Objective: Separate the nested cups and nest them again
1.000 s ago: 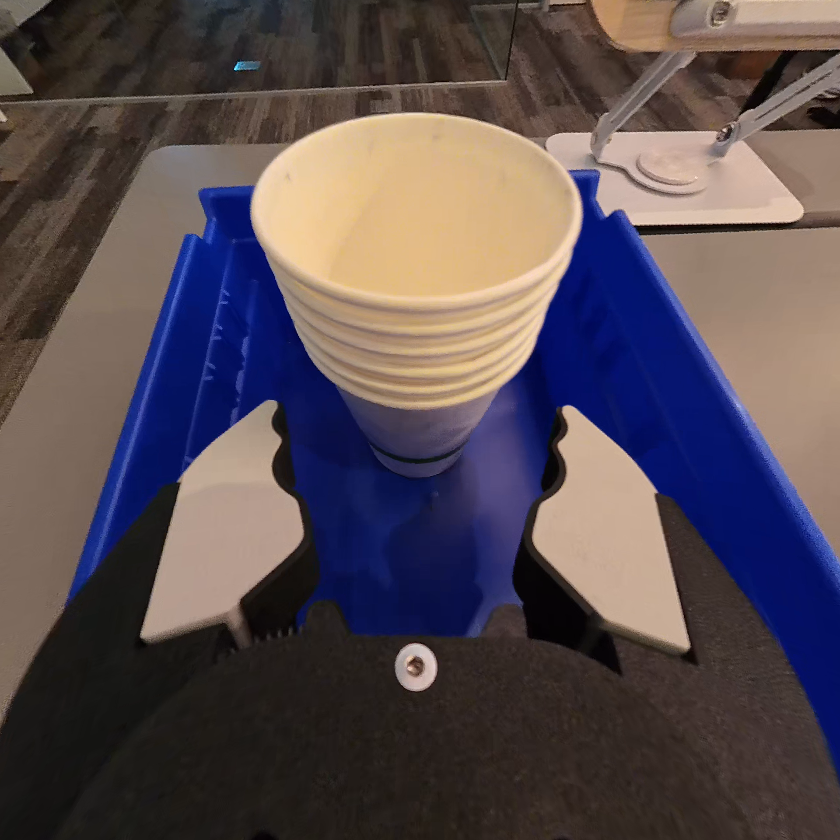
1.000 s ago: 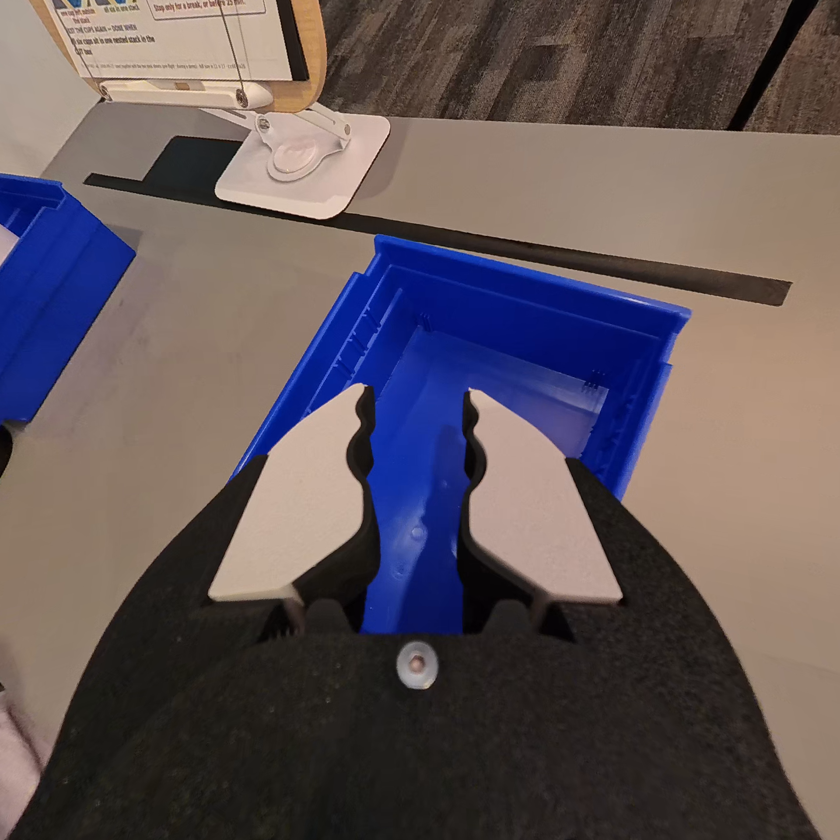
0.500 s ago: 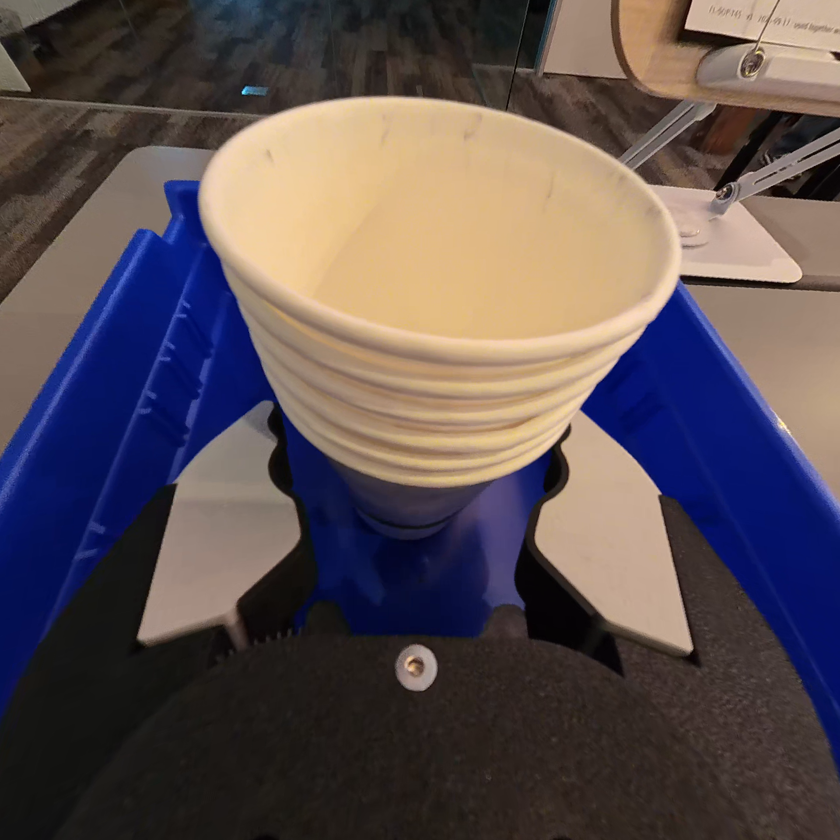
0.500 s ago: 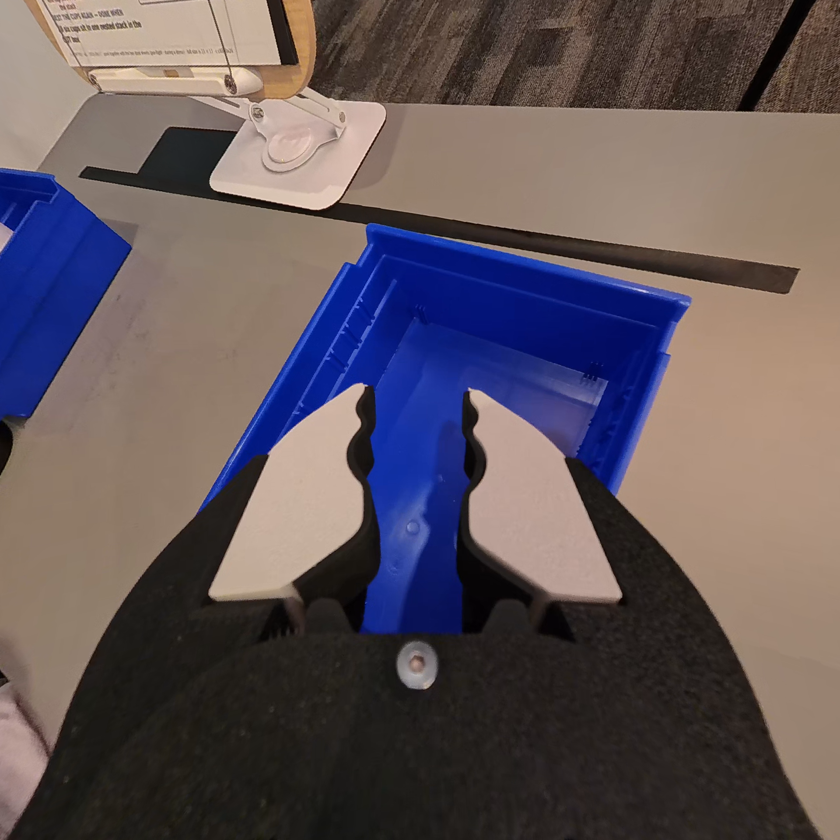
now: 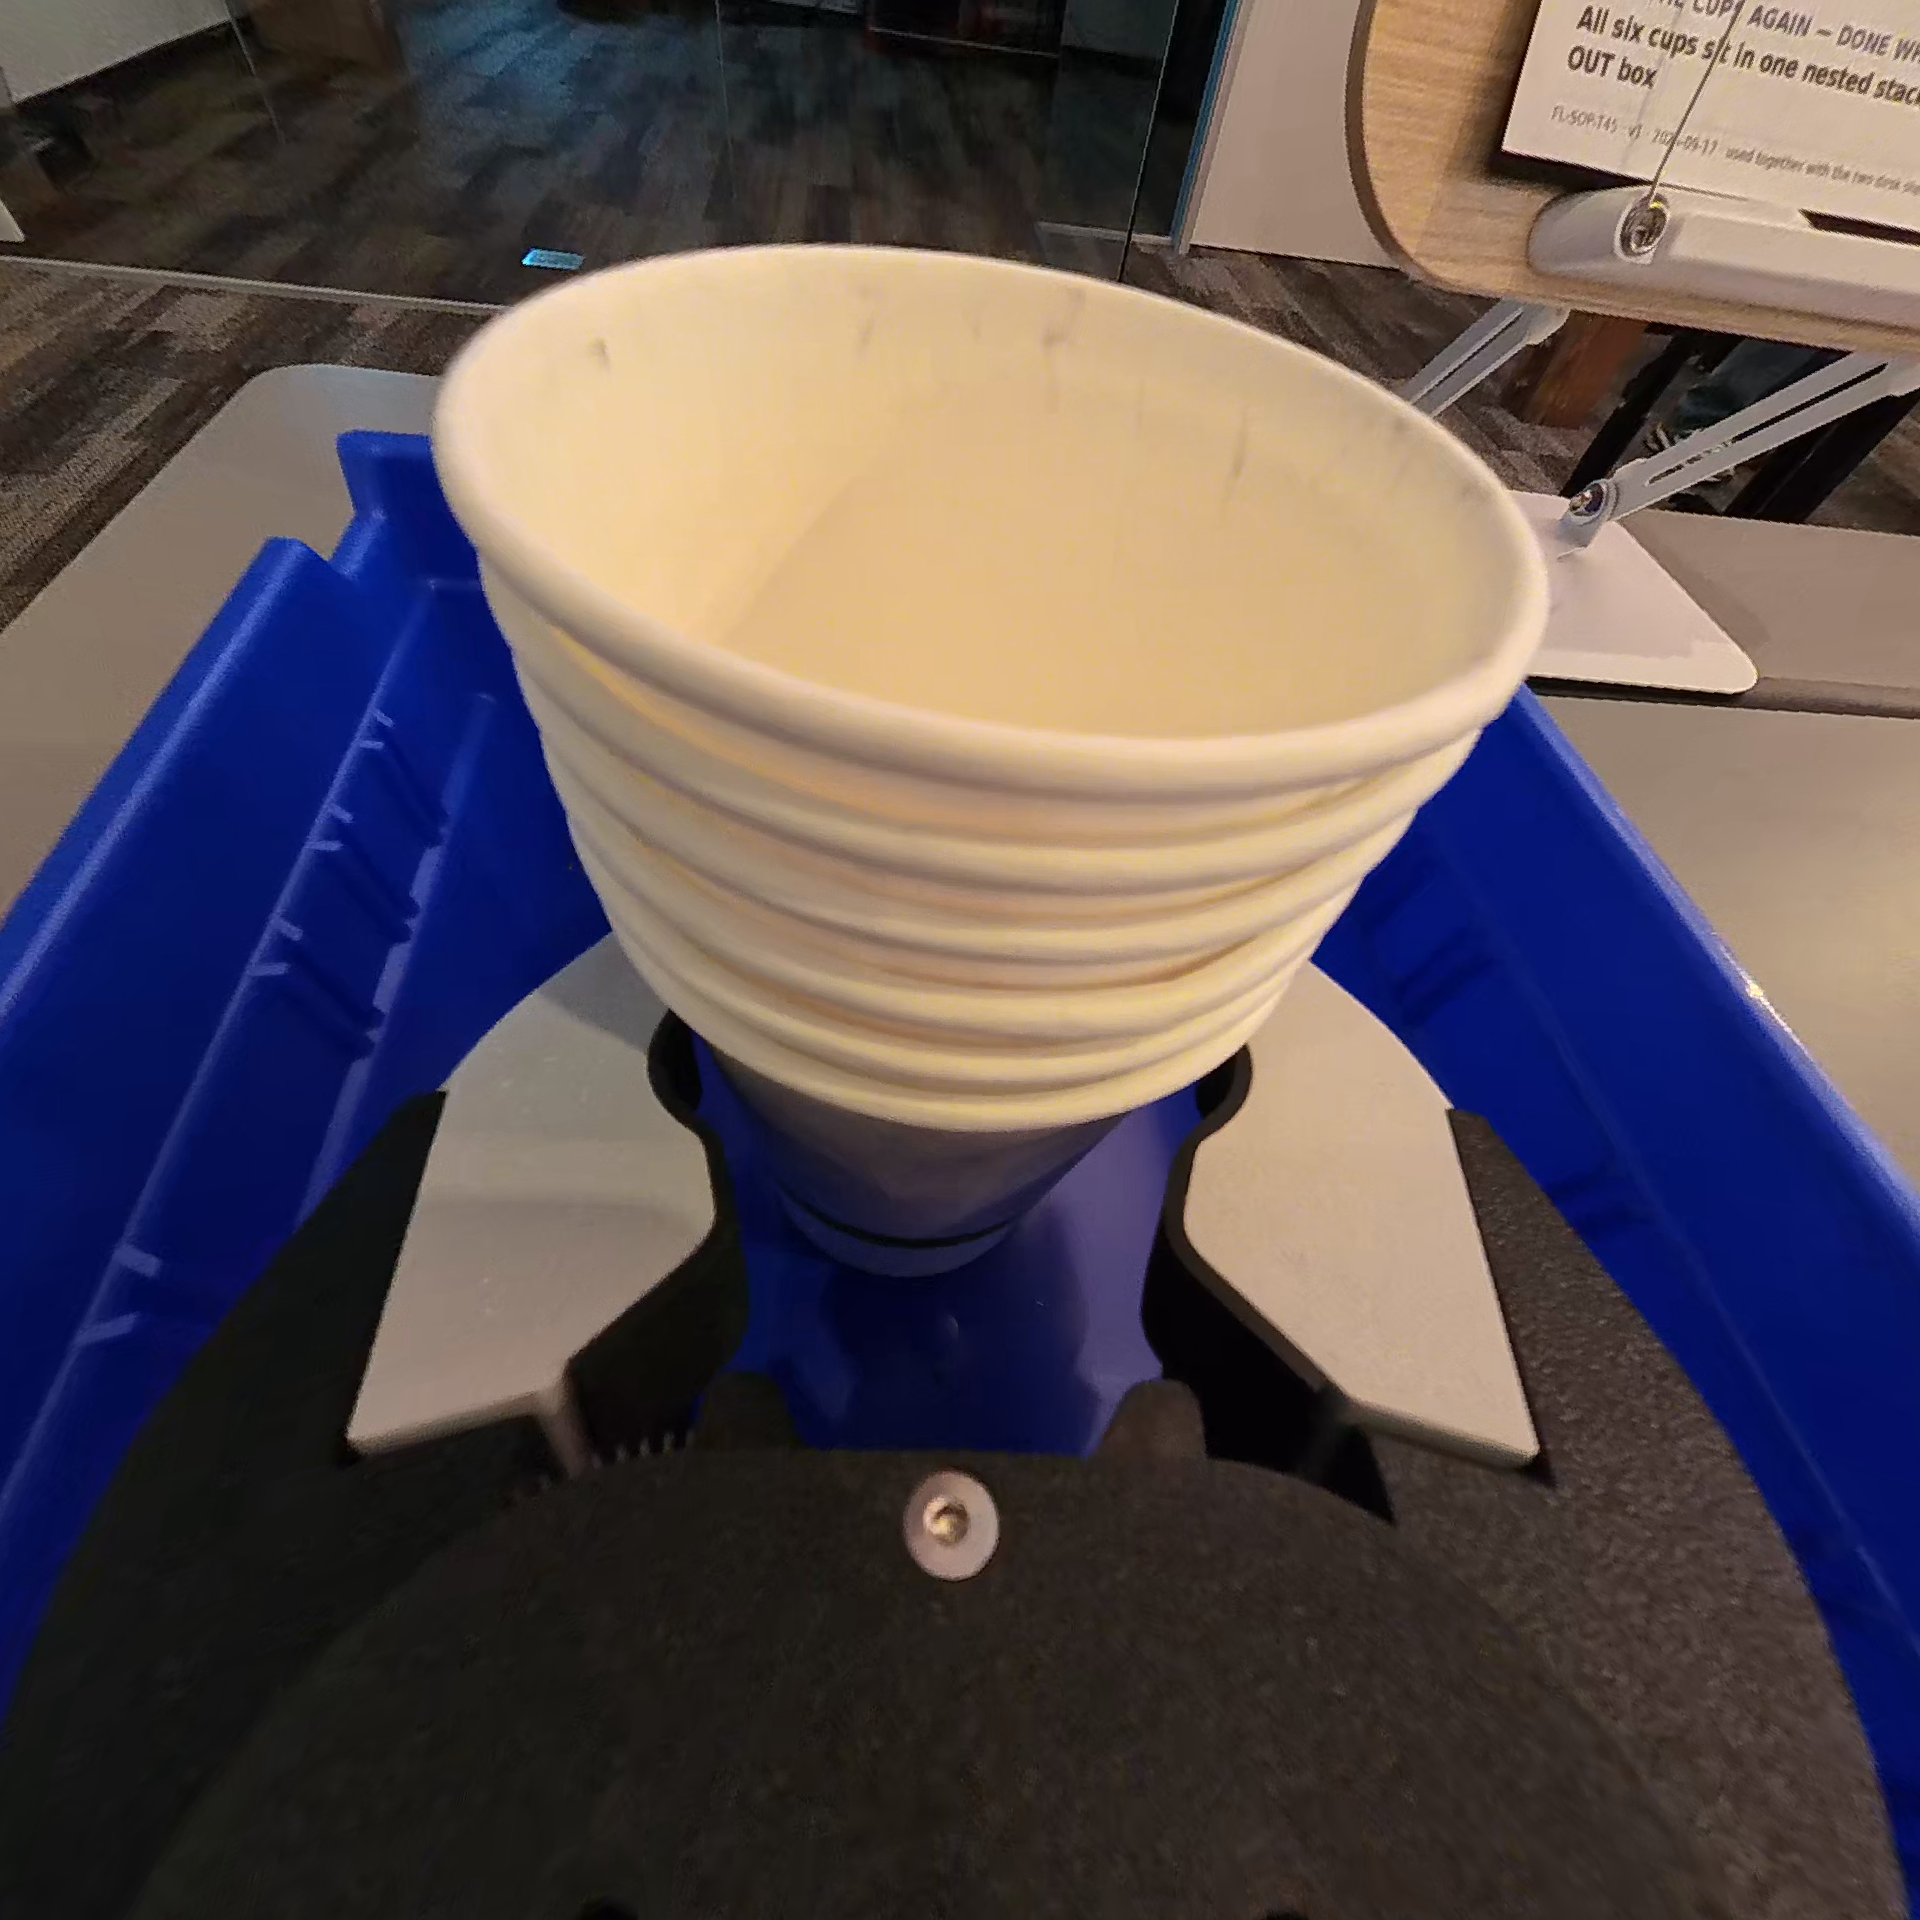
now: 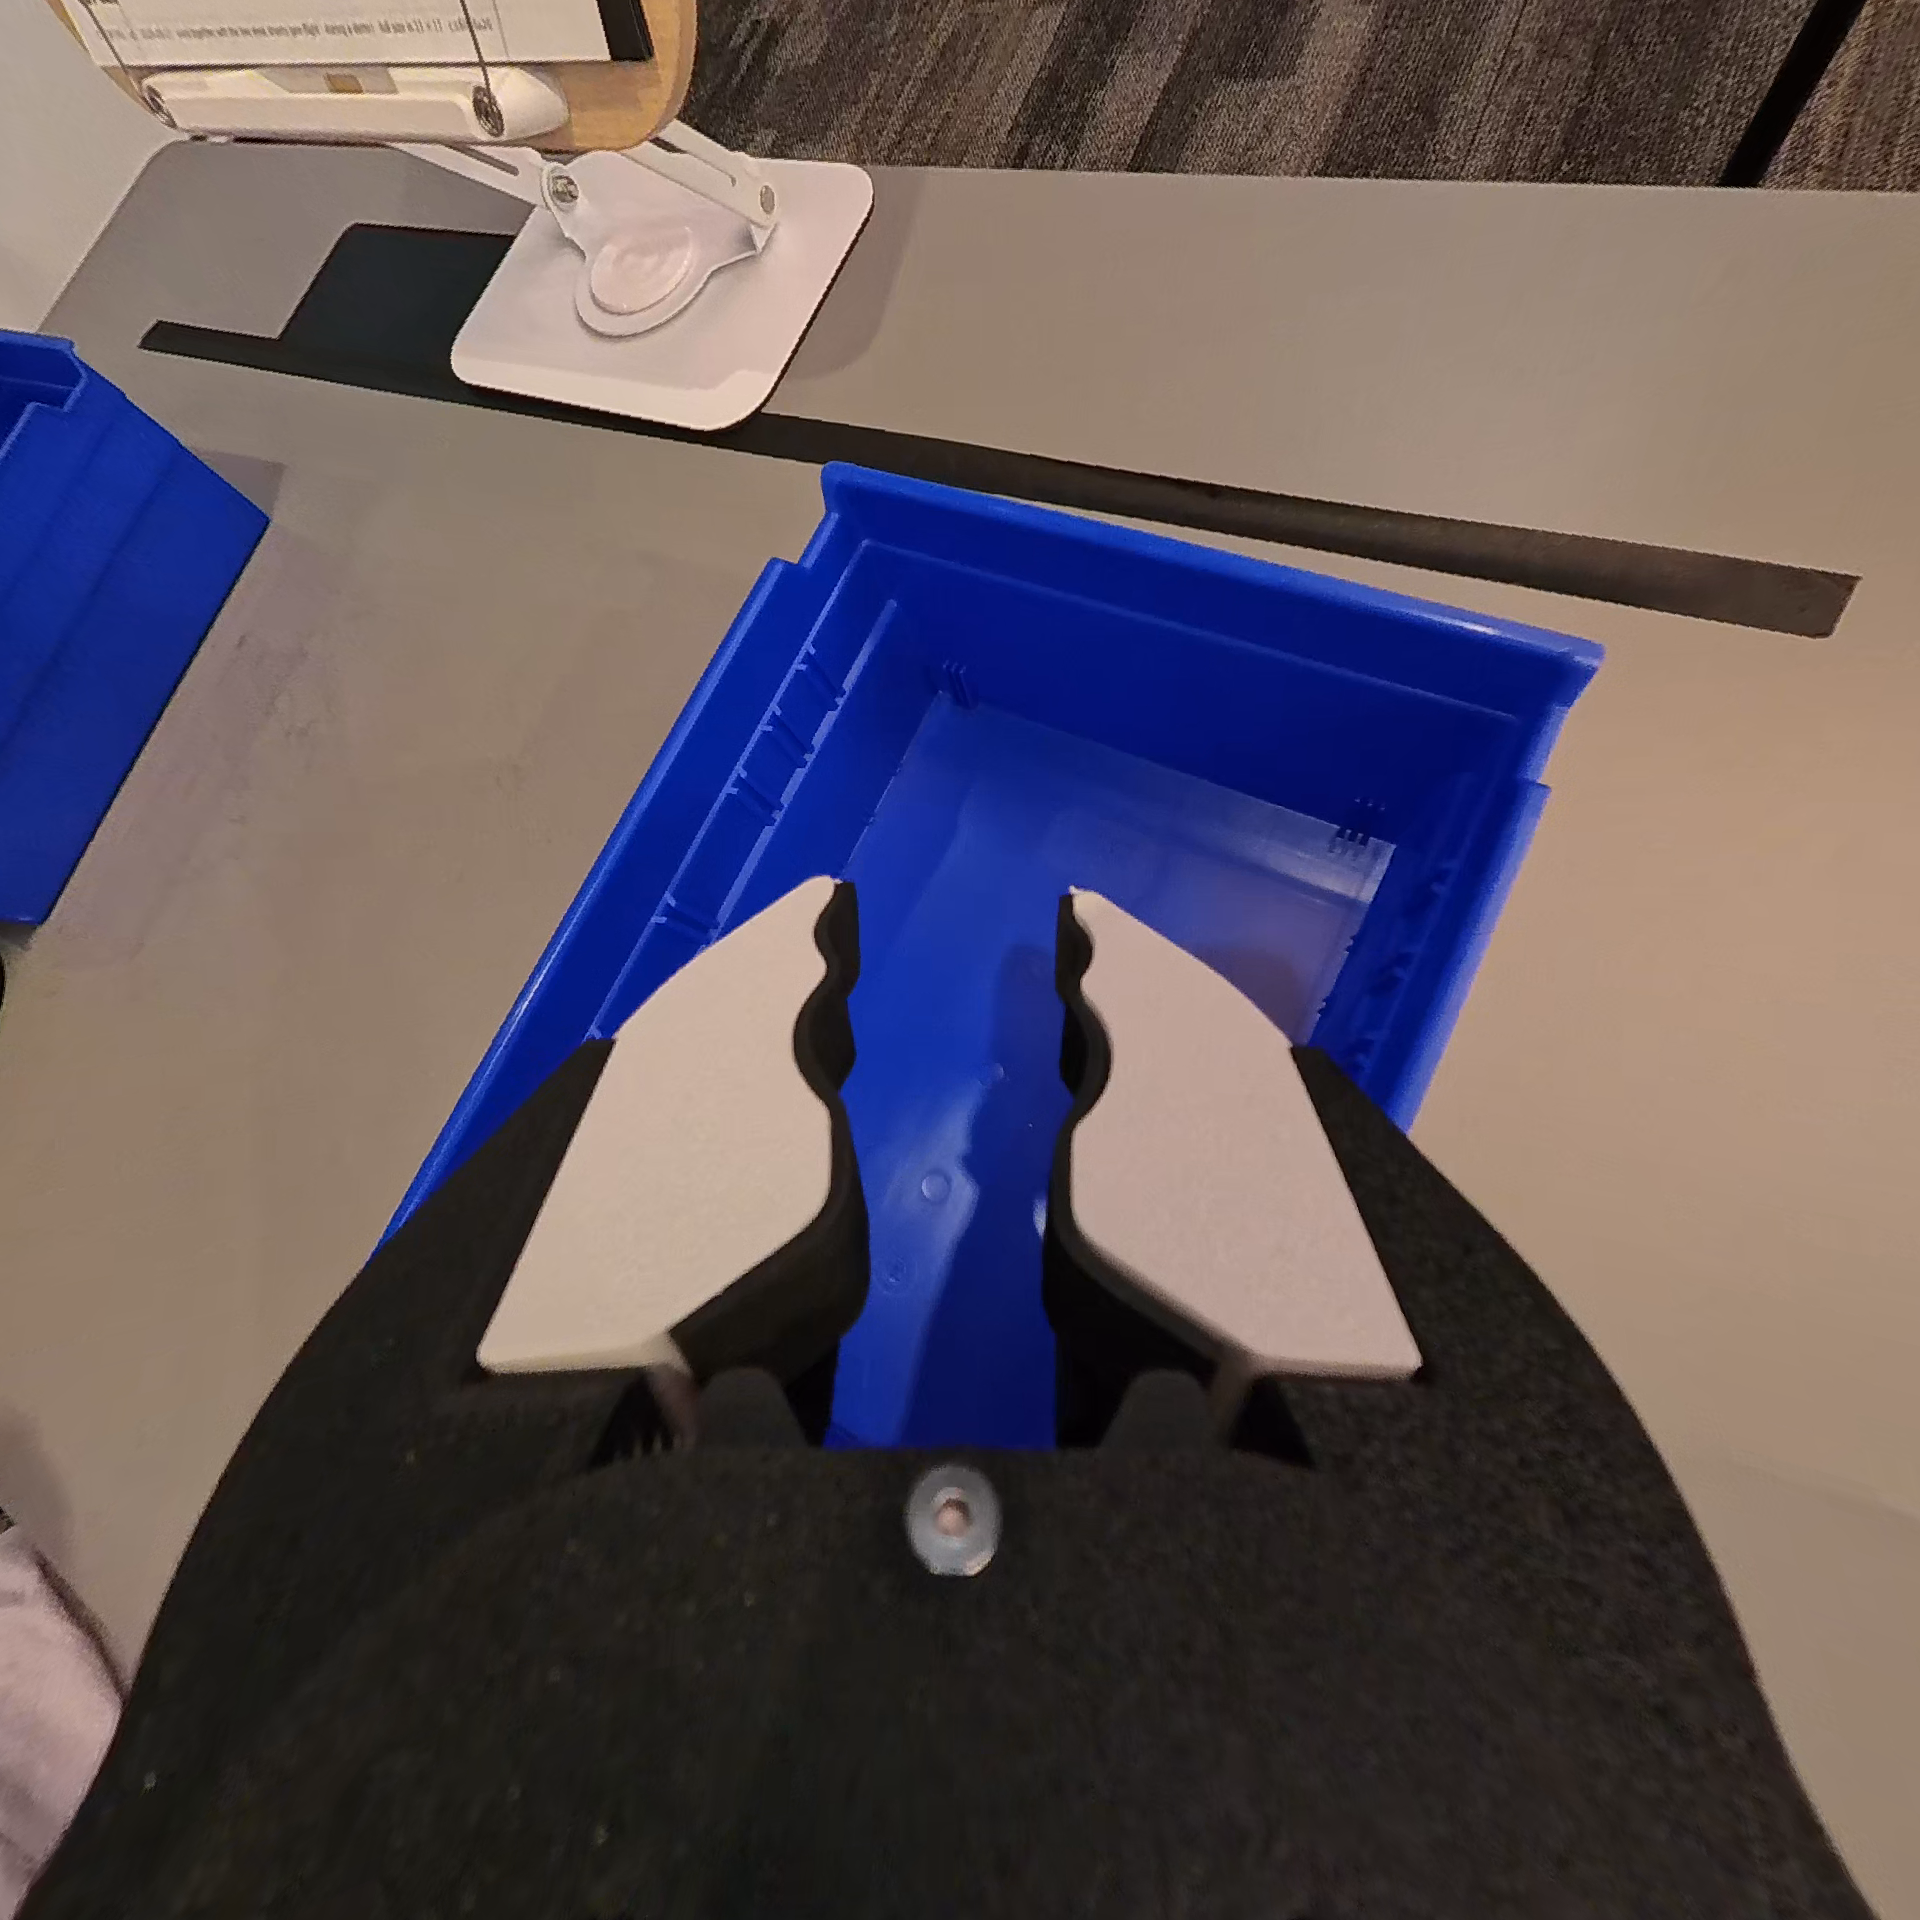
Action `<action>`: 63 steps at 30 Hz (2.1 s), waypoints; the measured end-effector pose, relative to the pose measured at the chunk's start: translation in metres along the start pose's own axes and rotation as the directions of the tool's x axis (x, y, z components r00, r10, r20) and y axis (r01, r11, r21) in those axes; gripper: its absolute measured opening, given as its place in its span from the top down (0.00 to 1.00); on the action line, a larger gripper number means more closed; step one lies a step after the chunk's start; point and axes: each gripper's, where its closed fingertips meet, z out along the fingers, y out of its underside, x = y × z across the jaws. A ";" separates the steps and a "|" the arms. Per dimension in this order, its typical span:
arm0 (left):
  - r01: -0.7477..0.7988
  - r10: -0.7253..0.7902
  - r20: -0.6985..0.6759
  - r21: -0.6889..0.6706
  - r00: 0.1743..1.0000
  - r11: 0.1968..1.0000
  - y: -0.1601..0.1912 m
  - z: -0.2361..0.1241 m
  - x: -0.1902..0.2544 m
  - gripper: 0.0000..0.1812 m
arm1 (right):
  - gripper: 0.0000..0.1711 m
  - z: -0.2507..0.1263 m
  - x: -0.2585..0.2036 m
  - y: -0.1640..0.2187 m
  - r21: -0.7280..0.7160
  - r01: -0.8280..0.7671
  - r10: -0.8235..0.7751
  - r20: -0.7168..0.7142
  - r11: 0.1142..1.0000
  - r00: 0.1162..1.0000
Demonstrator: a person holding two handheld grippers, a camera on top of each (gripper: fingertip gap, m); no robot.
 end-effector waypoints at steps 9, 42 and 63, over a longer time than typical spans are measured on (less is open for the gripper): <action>0.045 -0.045 -0.023 0.010 0.999 0.999 -0.005 -0.005 0.001 0.49 | 0.79 0.001 0.001 0.003 -0.016 0.004 -0.004 0.001 1.000 1.000; -0.224 0.302 -0.707 0.205 0.640 0.953 -0.122 -0.109 0.246 0.49 | 0.78 -0.044 -0.272 -0.041 0.353 0.524 -0.631 0.399 0.775 0.665; -0.369 0.368 -0.700 0.160 0.611 0.916 -0.086 -0.086 0.274 0.49 | 0.91 0.013 -0.411 -0.086 0.029 0.988 -0.887 0.445 0.152 0.123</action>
